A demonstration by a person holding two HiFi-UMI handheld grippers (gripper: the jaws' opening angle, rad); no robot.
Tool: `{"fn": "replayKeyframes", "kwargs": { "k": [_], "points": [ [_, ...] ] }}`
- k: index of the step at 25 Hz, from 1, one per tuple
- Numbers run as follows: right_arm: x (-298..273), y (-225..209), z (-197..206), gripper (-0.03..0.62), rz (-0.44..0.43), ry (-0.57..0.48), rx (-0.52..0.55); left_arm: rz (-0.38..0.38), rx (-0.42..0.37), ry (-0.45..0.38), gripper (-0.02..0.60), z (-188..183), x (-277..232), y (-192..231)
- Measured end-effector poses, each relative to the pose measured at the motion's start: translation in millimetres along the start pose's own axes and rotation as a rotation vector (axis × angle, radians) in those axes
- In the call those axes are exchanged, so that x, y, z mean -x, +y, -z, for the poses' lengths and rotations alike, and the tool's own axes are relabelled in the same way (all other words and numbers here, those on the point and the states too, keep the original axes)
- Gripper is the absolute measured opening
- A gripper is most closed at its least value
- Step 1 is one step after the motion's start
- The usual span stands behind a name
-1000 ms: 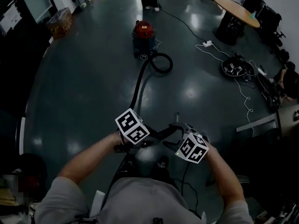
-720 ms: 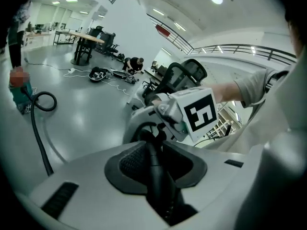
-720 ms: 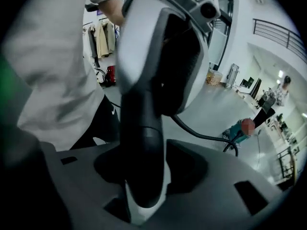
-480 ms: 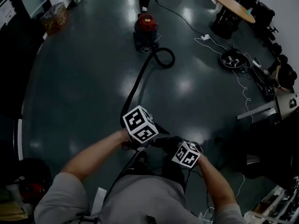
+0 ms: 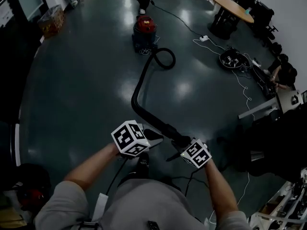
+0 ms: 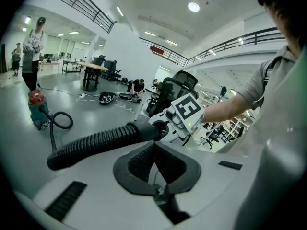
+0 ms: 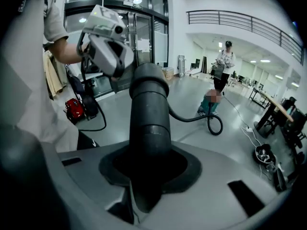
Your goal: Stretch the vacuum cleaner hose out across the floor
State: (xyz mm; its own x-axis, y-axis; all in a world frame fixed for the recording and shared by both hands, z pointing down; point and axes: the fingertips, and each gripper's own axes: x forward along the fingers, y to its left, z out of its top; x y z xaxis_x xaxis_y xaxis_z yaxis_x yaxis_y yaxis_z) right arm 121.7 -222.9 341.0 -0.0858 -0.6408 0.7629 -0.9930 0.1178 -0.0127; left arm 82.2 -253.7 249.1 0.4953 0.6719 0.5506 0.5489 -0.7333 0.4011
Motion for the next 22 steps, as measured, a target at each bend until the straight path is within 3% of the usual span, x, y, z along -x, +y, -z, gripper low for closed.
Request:
{"fn": "replayKeyframes", "kwargs": {
  "k": [3, 5, 6, 8, 9, 11, 13, 15, 19, 22],
  "points": [
    [21.1, 1.4, 2.6, 0.112, 0.041, -0.064, -0.058, -0.071, 0.055, -0.027, 0.008, 20.0, -10.4, -10.4],
    [37.3, 7.1, 10.3, 0.112, 0.077, -0.12, -0.115, -0.146, 0.137, -0.099, 0.02, 26.5, -12.2, -11.1],
    [45.9, 11.7, 15.5, 0.112, 0.093, -0.146, -0.143, -0.176, 0.192, -0.169, 0.072, 23.4, -9.7, -12.5],
    [63.4, 23.2, 26.3, 0.112, 0.114, -0.194, -0.19, -0.227, 0.3, -0.347, 0.261, 6.4, -1.1, -15.7],
    [71.5, 29.1, 31.0, 0.112, 0.122, -0.217, -0.211, -0.252, 0.342, -0.426, 0.324, -4.0, 2.3, -15.2],
    [85.1, 42.1, 40.8, 0.112, 0.137, -0.255, -0.255, -0.269, 0.418, -0.531, 0.369, -21.9, 1.7, -14.6],
    [94.9, 58.1, 51.9, 0.112, 0.148, -0.279, -0.305, -0.222, 0.495, -0.592, 0.391, -36.0, -6.1, -22.4],
    [102.9, 74.1, 58.6, 0.11, 0.15, -0.31, -0.353, -0.182, 0.544, -0.609, 0.394, -45.8, -15.9, -33.8],
    [115.2, 104.6, 56.7, 0.107, 0.184, -0.394, -0.418, -0.221, 0.579, -0.537, 0.405, -36.1, -35.6, -42.7],
    [113.9, 122.7, 57.6, 0.103, 0.247, -0.358, -0.419, -0.231, 0.637, -0.48, 0.405, -11.7, -42.5, -42.5]
  ]
}}
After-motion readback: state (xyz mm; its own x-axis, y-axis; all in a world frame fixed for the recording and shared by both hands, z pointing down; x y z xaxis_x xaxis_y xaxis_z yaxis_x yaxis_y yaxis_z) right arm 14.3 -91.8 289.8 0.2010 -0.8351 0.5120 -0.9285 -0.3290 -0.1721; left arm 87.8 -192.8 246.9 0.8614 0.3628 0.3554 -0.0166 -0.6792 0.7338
